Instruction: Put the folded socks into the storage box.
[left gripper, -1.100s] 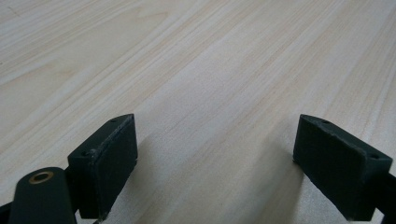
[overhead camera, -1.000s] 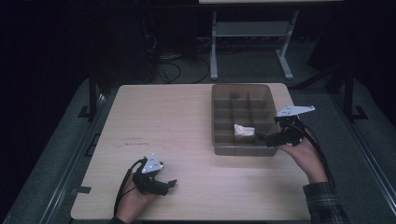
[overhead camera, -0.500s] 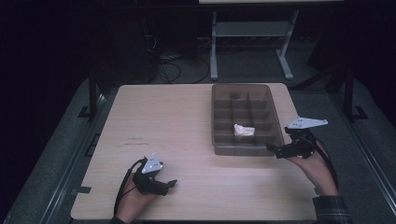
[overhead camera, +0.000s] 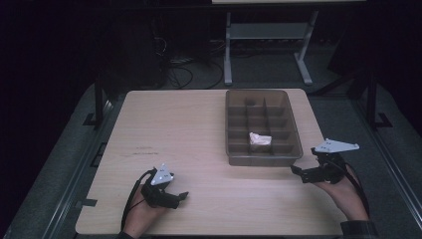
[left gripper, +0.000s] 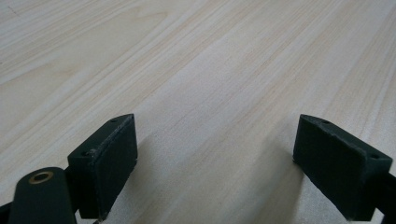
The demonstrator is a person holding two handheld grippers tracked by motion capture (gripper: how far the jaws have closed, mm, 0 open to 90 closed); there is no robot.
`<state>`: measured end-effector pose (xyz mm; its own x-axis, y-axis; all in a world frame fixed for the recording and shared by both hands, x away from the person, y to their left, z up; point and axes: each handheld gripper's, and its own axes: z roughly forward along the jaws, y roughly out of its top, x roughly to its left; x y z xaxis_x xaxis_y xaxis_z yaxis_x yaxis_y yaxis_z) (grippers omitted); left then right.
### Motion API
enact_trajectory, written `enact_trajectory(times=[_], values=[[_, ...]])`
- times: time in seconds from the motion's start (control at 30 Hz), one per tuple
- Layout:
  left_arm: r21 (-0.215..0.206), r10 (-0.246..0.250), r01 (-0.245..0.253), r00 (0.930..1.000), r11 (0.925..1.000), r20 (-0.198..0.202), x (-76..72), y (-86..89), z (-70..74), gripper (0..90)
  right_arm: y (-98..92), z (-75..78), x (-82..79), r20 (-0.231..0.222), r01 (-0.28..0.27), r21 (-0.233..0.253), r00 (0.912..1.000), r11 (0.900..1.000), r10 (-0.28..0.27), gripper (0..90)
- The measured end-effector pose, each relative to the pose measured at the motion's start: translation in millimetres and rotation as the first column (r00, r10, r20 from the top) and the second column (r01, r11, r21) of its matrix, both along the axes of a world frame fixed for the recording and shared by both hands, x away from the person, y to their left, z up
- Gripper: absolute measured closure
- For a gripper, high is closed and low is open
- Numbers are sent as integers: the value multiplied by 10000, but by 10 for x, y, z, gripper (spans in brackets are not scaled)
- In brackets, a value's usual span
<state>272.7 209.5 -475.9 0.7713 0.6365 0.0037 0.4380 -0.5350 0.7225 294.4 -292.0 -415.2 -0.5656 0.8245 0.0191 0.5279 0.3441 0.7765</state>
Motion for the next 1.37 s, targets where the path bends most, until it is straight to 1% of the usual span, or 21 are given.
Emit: enact_trajectory(times=[0.1, 0.23, 0.37, 0.5, 0.67, 0.77, 0.93, 1.1, 1.17, 1.37], values=[[-31, 19, -19, 10000, 10000, -20, -2, -2, -1, 133, -28, -59, -52, 16, 109, 61, 9999, 9999, -109, 0], [46, -29, 29, 10000, 10000, -16, -1, 3, 2, 133, -61, -150, -119, 11, 240, 199, 9997, 9995, -241, 0], [40, -26, 26, 10000, 10000, -13, -1, 3, 2, 133, -100, -250, -169, 25, 363, 171, 9993, 9992, -363, 0], [54, -33, 33, 10000, 10000, -13, 0, 4, 3, 133, -126, -359, -222, -210, 474, 74, 9987, 9988, -473, 0], [54, -33, 33, 10000, 10000, -11, -1, 3, 2, 133, -149, -498, -281, -482, 439, -121, 9978, 9990, -444, 0], [45, -30, 30, 10000, 10000, -11, -1, 3, 2, 133, -151, -555, -309, -607, 358, -233, 9975, 9991, -372, 0], [43, -31, 31, 10000, 10000, -9, -1, 3, 2, 133, -140, -613, -328, -659, 299, -510, 9973, 9983, -332, 0], [46, -32, 32, 10000, 10000, -8, -1, 3, 2, 133, -99, -668, -324, -821, 211, -814, 9962, 9965, -278, 0], [42, -29, 29, 10000, 10000, -9, -2, 3, 2, 133, -94, -679, -323, -862, 154, -702, 9960, 9974, -215, 0], [44, -33, 33, 10000, 10000, -9, -1, 3, 2, 133, -98, -683, -312, -991, 171, -608, 9948, 9980, -231, 0]])
